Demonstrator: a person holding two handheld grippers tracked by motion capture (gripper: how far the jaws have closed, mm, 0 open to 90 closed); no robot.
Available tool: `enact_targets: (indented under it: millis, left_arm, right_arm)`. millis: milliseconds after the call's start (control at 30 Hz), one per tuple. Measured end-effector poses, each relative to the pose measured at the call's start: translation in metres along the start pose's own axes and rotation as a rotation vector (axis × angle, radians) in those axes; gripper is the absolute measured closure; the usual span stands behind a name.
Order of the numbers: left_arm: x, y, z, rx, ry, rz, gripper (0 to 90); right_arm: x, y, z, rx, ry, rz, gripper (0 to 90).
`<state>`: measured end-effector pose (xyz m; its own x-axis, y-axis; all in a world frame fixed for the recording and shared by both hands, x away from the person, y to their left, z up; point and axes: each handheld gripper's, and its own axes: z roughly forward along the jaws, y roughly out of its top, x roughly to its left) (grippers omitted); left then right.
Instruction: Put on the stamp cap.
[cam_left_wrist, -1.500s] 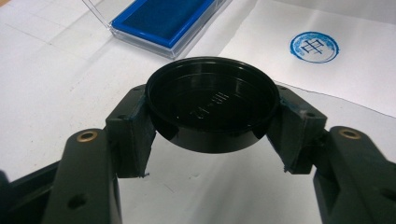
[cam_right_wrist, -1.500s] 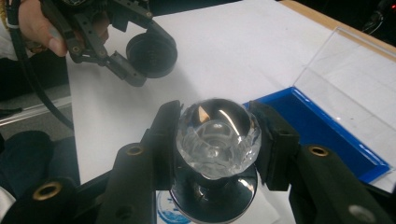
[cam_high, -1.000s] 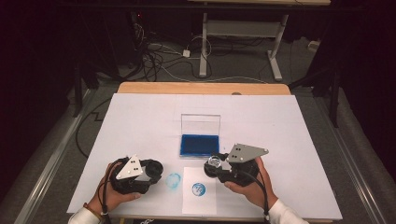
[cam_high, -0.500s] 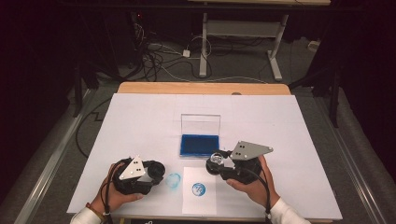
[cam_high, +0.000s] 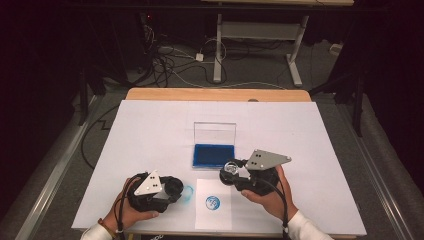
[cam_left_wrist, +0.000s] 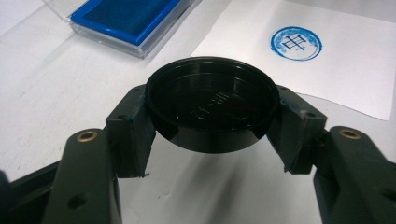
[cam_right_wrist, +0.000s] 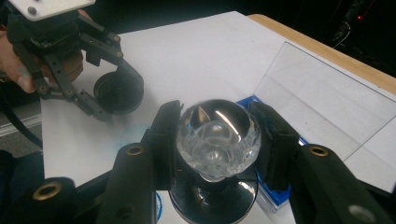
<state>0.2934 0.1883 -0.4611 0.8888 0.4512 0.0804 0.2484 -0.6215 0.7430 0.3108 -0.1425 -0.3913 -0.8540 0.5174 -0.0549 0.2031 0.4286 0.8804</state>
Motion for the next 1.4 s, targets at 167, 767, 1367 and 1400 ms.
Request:
enact_targets:
  millis: [167, 767, 1367, 1400]
  left_arm:
    - [-0.001, 0.011, 0.01, -0.007, -0.025, 0.015, 36.5]
    - [-0.019, 0.048, 0.039, -0.113, -0.129, -0.024, 36.5]
    - [-0.024, 0.068, 0.041, -0.196, -0.121, -0.039, 36.6]
    - [-0.023, 0.068, 0.041, -0.199, -0.125, -0.04, 36.6]
  right_arm:
    - [-0.001, 0.003, -0.002, -0.018, -0.003, 0.006, 57.0]
    - [0.004, 0.024, 0.001, -0.089, 0.024, 0.037, 57.0]
    - [0.019, 0.026, 0.017, -0.088, 0.111, 0.054, 57.0]
    - [0.019, 0.025, 0.018, -0.084, 0.109, 0.053, 57.0]
